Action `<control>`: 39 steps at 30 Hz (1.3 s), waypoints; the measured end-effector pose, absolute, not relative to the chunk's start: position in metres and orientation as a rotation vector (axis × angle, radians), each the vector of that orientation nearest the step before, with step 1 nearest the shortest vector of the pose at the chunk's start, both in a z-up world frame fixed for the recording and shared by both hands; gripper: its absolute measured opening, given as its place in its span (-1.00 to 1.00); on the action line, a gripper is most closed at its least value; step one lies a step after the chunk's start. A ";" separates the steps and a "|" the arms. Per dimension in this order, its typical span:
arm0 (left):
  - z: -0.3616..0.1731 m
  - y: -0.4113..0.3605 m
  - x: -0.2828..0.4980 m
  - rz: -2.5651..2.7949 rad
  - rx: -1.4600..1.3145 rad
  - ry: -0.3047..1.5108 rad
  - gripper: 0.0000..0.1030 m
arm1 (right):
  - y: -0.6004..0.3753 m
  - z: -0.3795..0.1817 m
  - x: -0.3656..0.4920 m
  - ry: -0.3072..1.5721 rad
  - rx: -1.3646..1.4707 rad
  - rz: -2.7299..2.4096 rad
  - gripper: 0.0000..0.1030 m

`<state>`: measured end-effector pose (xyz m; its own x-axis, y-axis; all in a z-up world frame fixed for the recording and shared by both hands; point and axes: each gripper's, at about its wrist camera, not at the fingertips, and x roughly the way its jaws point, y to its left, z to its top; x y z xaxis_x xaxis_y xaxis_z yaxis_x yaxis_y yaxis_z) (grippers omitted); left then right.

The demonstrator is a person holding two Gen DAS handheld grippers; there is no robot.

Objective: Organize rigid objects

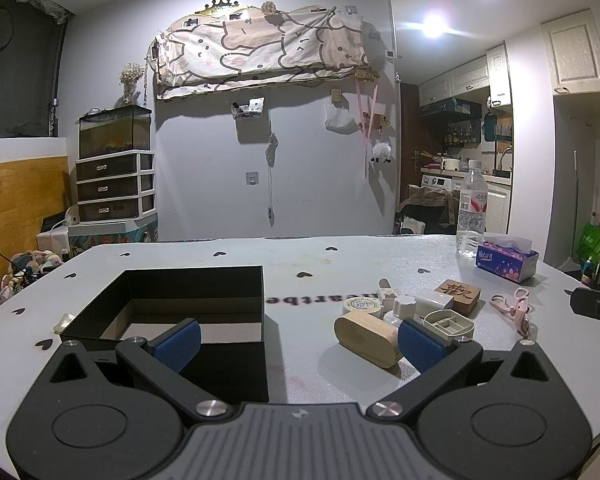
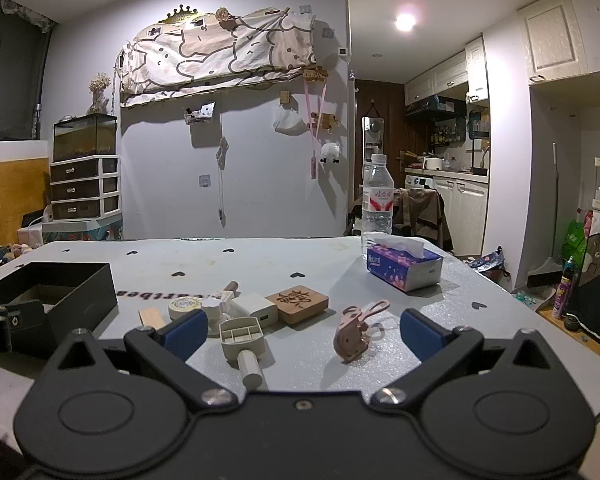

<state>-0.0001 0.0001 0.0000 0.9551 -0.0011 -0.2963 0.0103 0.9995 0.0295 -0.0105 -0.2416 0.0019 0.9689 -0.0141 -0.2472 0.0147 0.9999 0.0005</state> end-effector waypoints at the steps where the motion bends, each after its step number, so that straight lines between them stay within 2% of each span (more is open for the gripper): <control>1: 0.000 0.000 0.000 -0.006 0.031 0.301 1.00 | -0.242 0.002 -0.011 0.249 0.002 -0.016 1.00; 39: 0.000 0.000 0.000 -0.005 0.033 0.301 1.00 | -0.246 0.000 -0.010 0.254 0.004 -0.016 1.00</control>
<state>-0.0001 0.0001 0.0001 0.9550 -0.0001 -0.2966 0.0099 0.9994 0.0318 -0.0104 -0.2462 0.0001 0.9678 -0.0153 -0.2513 0.0164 0.9999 0.0024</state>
